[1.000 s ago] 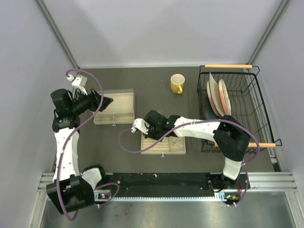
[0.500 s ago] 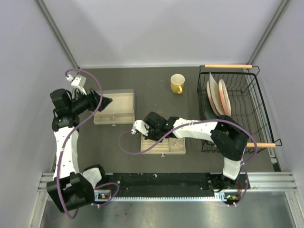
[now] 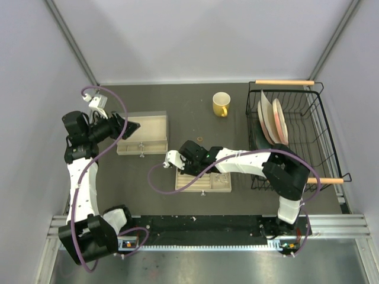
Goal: Organize the mixed jewelry
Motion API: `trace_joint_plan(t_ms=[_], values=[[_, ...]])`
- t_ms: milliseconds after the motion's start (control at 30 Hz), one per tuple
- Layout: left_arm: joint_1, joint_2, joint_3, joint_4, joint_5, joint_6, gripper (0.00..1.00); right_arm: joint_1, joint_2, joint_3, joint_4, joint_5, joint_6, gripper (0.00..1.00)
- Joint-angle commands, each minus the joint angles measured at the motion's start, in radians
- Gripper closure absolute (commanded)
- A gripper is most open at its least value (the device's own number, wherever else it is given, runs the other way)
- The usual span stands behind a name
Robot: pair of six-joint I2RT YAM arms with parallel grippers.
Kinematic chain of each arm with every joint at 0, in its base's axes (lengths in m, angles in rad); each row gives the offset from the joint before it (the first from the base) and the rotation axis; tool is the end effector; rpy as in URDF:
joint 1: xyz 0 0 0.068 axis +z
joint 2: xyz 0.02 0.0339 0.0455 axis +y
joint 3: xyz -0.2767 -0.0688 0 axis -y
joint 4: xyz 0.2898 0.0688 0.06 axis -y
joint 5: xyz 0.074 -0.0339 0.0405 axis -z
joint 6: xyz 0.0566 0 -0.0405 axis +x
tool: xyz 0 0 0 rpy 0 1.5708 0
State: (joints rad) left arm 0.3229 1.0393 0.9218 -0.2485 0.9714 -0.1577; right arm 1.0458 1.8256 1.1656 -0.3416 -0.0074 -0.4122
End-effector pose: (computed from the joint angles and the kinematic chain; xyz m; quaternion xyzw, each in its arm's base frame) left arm 0.2742 0.0425 0.3397 0.0835 0.7707 -0.3420 0.5311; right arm 0.2131 0.3687 0.1410 -0.6401 0.7151 0.0908 0.2657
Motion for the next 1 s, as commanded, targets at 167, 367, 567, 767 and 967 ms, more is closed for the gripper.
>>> trace_joint_plan(t_ms=[167,367,567,767,967], values=[[0.010,0.004,0.017,0.002,0.029,0.010,0.33,0.010,-0.068,0.104,-0.095,0.093,-0.022,0.64],[0.015,0.004,0.026,-0.008,0.030,0.020,0.33,-0.010,-0.126,0.180,-0.114,0.130,-0.031,0.61],[0.016,0.014,0.028,-0.002,0.036,0.014,0.33,-0.114,-0.075,0.287,-0.126,0.164,-0.010,0.60],[0.019,0.016,0.031,0.000,0.027,0.014,0.33,-0.211,0.065,0.420,-0.157,0.155,0.036,0.60],[0.024,0.013,0.037,-0.011,0.018,0.032,0.33,-0.262,0.175,0.522,-0.183,0.101,0.062,0.63]])
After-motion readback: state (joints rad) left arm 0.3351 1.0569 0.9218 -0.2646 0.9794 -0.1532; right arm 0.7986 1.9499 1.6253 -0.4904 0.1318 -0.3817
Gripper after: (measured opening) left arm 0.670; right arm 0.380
